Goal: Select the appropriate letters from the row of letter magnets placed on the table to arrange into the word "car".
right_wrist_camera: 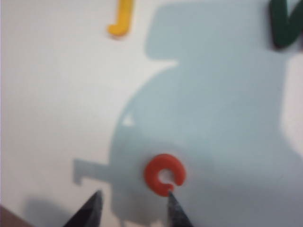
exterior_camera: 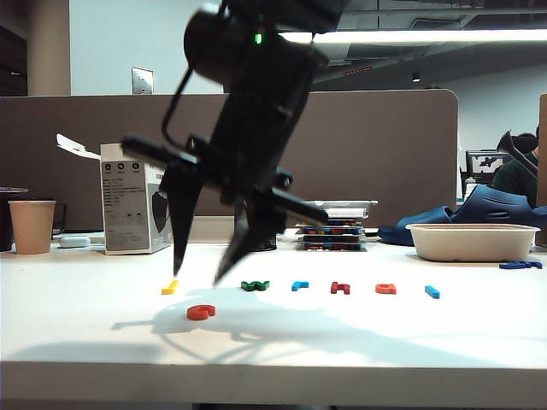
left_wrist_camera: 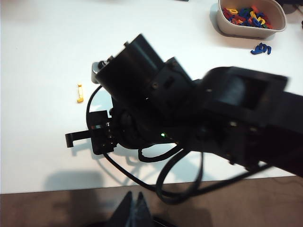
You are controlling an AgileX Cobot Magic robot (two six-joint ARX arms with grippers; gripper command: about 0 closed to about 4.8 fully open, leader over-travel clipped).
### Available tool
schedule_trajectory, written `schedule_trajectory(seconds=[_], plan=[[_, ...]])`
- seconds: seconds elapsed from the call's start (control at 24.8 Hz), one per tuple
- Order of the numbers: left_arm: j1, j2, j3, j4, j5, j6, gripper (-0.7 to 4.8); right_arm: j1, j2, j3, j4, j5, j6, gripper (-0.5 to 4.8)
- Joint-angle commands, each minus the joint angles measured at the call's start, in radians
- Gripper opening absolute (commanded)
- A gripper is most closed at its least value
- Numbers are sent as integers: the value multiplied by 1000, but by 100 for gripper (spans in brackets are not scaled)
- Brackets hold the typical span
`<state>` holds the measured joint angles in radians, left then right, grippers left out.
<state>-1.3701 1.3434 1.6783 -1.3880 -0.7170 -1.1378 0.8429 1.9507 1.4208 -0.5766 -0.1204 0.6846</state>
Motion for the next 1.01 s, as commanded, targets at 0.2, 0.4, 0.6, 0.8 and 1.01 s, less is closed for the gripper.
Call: schedule_trajectory(seconds=[0.2,0.4,0.6,0.8,1.01], plan=[[1,-3,1,2,-2,1,-6,-1,18,2,0,-13,31,163],[1,-3,2,2,-3,1,-5,1,23,2,64,-43,50,162],[1,-3,1,2,-3,1,-5,1,29,2,57,-43,60,162],[1,-3,2,2,-3,1,-6,1,29,2,59,-42,61,162],[1,-3,2,2,-3,1,-6,1,33,2,55,-43,71,162]])
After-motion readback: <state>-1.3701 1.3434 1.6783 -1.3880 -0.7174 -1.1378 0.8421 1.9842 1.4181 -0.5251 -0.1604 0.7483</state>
